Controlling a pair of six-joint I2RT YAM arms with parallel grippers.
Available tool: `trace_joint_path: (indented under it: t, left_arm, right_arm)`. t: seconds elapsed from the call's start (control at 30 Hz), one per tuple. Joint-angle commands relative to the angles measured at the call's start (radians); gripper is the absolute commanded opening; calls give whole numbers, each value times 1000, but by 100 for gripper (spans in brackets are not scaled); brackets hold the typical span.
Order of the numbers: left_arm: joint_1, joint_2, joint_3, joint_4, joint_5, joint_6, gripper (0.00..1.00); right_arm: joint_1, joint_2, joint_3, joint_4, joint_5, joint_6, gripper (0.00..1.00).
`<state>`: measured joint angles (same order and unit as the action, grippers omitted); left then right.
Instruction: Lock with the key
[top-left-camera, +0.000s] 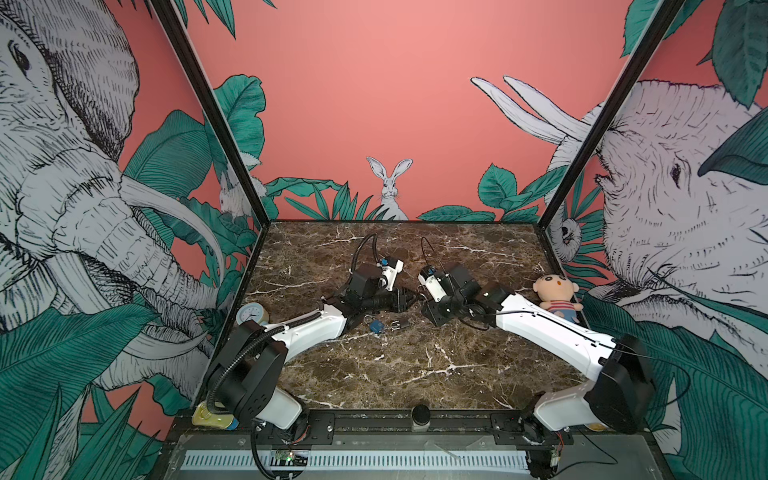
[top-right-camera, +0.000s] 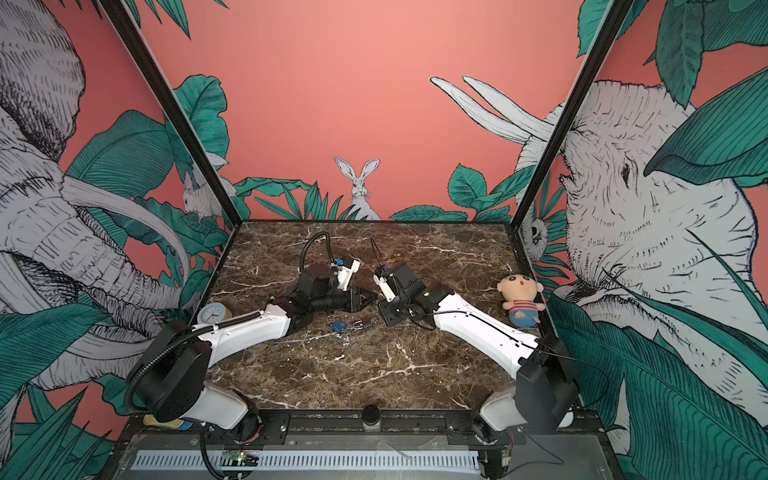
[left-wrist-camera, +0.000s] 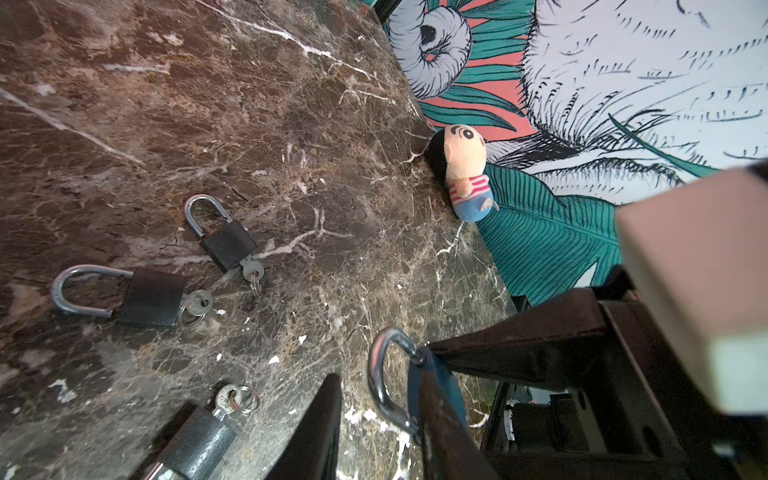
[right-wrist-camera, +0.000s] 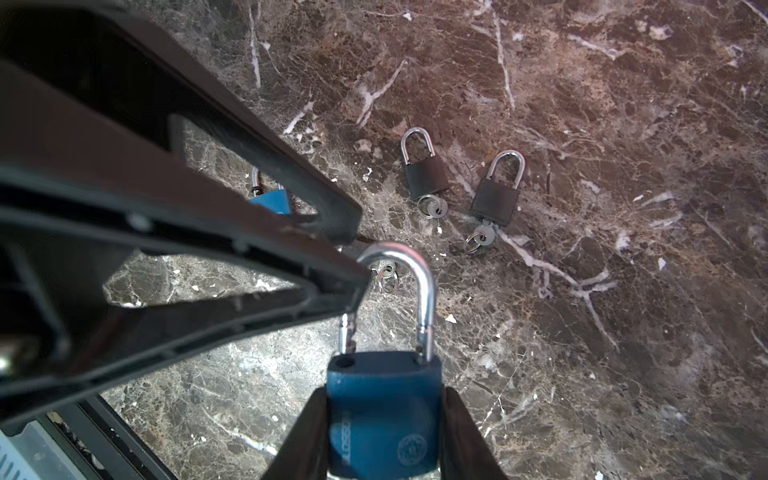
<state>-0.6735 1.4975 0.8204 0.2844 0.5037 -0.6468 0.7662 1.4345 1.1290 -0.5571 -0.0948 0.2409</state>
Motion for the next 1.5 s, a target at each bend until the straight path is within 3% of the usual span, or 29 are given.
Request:
trace_joint_path:
  t: [0.0, 0.73, 0.93, 1.07, 1.2, 1.23, 1.37, 1.47]
  left_arm:
    - [-8, 4, 33, 39, 20, -14, 34]
    - [-13, 38, 48, 68, 45, -31, 24]
    - [-14, 44, 51, 58, 44, -25, 15]
    - [-15, 46, 51, 54, 44, -20, 0]
    - [-14, 44, 45, 62, 42, -24, 0]
    - [-15, 43, 40, 73, 38, -31, 0]
    - [-15, 27, 18, 134, 9, -82, 0]
    - [-14, 8, 17, 146, -56, -133, 0]
  right_arm:
    - [10, -7, 38, 28, -9, 8, 15]
    - [24, 1, 54, 22, -1, 6, 15]
    - [27, 1, 56, 19, 1, 4, 15]
    - [27, 0, 52, 19, 3, 3, 14]
    - [28, -6, 41, 34, 1, 12, 14]
    - [27, -8, 39, 38, 1, 17, 17]
    - [26, -44, 15, 62, -20, 41, 54]
    - [15, -106, -24, 105, -38, 73, 59]
